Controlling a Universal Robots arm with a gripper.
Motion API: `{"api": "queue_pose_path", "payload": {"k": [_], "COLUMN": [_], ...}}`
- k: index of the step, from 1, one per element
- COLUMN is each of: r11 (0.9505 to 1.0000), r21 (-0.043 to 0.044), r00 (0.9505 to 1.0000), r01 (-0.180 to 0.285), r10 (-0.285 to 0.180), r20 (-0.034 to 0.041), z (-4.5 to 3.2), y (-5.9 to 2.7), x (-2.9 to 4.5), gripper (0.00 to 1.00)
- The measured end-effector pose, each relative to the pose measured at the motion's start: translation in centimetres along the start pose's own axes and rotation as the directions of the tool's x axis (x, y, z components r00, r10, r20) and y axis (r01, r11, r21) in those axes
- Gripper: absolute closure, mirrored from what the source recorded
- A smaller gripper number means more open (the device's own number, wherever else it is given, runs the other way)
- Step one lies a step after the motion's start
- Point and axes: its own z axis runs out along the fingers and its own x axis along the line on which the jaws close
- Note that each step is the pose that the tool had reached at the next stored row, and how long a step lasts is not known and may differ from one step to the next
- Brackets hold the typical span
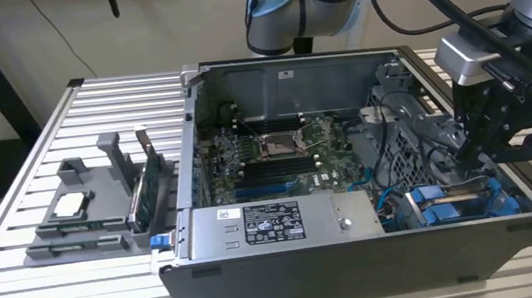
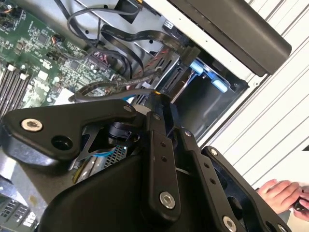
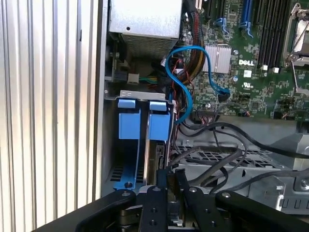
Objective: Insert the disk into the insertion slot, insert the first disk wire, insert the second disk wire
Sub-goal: 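Insert the first disk wire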
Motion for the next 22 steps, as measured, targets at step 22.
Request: {"api": "queue_pose_path", "payload": {"k": [22], "r11": [1.0], "r21": [-0.0001], "r00": [1.0], "r01": [0.0], "r10": [0.0], "r20": [-0.0005], "z": [0.68], "y": [-0.37], "x": [0.07], "gripper": [0.81]}}
